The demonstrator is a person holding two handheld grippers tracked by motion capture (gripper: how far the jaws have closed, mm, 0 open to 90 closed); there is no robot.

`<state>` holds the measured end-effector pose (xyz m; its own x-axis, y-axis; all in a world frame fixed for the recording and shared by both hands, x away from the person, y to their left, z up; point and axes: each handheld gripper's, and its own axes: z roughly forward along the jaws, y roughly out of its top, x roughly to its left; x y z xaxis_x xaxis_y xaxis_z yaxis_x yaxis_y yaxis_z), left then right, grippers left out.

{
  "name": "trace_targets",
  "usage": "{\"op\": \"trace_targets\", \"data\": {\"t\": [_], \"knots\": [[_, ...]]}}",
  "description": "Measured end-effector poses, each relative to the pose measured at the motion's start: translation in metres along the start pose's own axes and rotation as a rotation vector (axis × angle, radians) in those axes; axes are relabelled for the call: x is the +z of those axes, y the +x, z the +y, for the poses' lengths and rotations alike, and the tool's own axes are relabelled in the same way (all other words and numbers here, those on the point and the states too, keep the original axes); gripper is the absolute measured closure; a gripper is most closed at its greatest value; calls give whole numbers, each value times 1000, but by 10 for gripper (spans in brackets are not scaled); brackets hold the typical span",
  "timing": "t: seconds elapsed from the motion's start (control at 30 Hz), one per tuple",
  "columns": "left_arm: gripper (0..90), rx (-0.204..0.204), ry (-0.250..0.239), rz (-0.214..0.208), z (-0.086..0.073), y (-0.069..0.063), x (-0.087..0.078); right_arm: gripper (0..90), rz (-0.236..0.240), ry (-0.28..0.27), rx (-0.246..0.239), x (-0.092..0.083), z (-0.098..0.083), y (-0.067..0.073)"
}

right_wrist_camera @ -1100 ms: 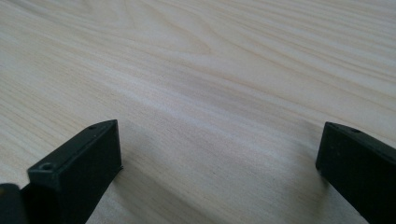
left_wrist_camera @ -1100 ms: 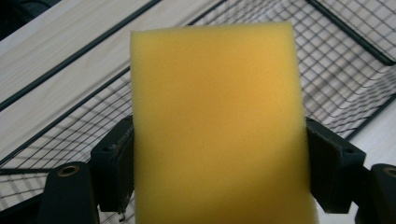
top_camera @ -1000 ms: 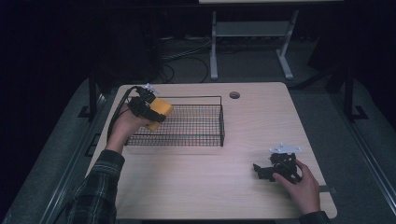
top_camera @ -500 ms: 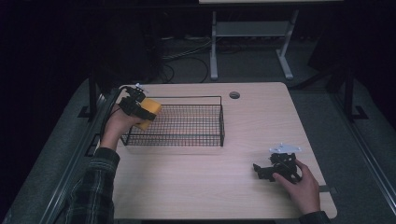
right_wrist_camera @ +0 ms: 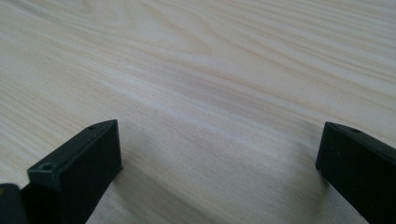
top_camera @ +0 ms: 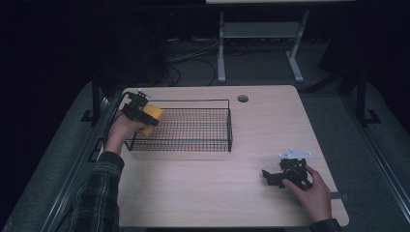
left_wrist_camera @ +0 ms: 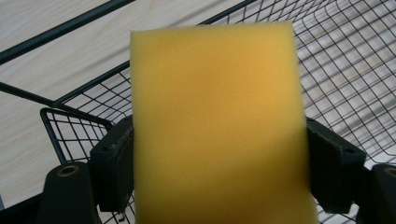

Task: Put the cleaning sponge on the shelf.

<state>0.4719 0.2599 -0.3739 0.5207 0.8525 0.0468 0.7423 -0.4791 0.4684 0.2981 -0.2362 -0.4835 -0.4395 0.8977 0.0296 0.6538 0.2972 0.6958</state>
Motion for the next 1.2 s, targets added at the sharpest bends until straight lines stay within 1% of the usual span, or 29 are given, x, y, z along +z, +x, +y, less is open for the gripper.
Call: {"op": "trace_targets", "data": {"t": [0.17, 0.33, 0.4, 0.57, 0.73, 0.93, 1.03, 1.17, 1.2], "knots": [[217, -6, 4, -6, 0, 0, 3, 0, 0, 0, 0, 0, 0, 0], [180, -2, 8, -10, 1, 0, 6, 0, -1, 0, 0, 0, 0, 0], [179, -6, 7, -13, 1, 0, 6, 0, -1, 0, 0, 0, 0, 0], [146, -11, 3, -1, 1, 1, 6, 0, 0, 0, 0, 0, 0, 0], [146, -5, -8, -11, -1, -1, 0, 0, 0, -1, 0, 0, 0, 0], [147, -8, -39, -27, -3, -6, -7, 0, 0, 0, 0, 0, 0, 0], [147, -8, -54, -29, -7, -9, -13, 0, 0, 0, 0, 0, 0, 0], [148, -9, -81, -37, -16, -13, -22, 0, 0, 0, 0, 0, 0, 0], [149, -9, -81, -37, -16, -13, -22, 0, 0, 0, 0, 0, 0, 0]]}}
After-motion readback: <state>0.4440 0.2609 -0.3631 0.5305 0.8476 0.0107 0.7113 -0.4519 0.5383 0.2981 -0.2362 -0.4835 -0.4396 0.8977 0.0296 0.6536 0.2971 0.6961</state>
